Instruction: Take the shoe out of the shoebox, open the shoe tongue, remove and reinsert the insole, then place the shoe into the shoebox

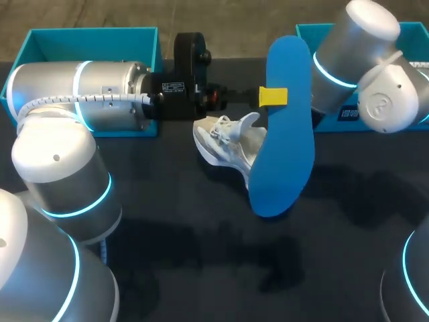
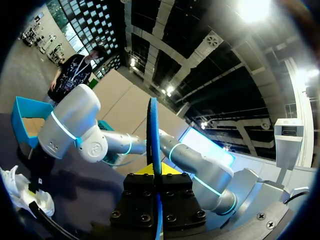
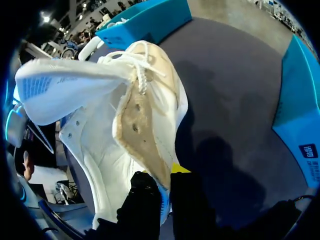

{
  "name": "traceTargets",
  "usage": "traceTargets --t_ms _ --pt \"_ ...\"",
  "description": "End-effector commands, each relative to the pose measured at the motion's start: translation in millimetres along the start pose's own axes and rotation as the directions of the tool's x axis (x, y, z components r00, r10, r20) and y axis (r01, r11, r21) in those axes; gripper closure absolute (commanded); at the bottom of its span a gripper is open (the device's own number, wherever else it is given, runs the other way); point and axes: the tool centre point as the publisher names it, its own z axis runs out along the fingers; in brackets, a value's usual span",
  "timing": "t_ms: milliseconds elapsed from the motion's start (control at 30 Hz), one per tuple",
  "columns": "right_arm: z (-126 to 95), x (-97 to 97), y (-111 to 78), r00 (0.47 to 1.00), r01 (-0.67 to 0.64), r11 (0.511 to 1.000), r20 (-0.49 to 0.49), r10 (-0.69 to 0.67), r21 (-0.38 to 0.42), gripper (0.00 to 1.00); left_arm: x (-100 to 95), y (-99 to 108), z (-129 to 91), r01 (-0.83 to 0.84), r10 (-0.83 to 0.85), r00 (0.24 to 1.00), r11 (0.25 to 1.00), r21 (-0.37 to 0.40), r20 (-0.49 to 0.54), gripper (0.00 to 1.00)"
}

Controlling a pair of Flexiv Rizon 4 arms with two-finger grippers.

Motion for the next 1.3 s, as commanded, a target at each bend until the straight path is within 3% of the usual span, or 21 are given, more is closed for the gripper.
traceTargets --t_ms 33,167,233,467,600,767,1000,1300 --pt "-1 1.0 -1.9 1.0 0.0 1.0 0.001 0.0 -0.009 1.0 0.1 0 0 0.0 0.0 1.0 1.0 0.001 0.0 1.0" --pt "-1 1.0 -1.9 1.0 0.0 1.0 0.001 0.0 -0.009 1.0 0.1 0 0 0.0 0.0 1.0 1.0 0.001 0.0 1.0" --pt "0 0.3 -5.7 0.996 -0.095 0.995 -0.002 0.095 -0.036 1.0 0.1 0 0 0.0 0.0 1.0 1.0 0.001 0.0 1.0" --pt "-7 3.9 -15.2 0.904 -0.409 0.884 0.035 0.427 -0.228 1.0 0.1 0 0 0.0 0.0 1.0 1.0 0.001 0.0 1.0" --pt "-10 11.2 -14.4 0.881 -0.437 0.856 0.063 0.47 -0.275 1.0 0.1 0 0 0.0 0.0 1.0 1.0 0.001 0.0 1.0" --pt "-2 18.1 -17.4 0.842 -0.48 0.825 0.107 0.529 -0.299 1.0 0.1 0 0 0.0 0.0 1.0 1.0 0.001 0.0 1.0" --pt "26 15.8 -24.3 0.796 -0.541 0.782 0.113 0.595 -0.31 1.0 0.1 0 0 0.0 0.0 1.0 1.0 0.001 0.0 1.0" --pt "40 14.3 -15.7 0.801 -0.549 0.78 0.079 0.594 -0.298 1.0 0.1 0 0 0.0 0.0 1.0 1.0 0.001 0.0 1.0"
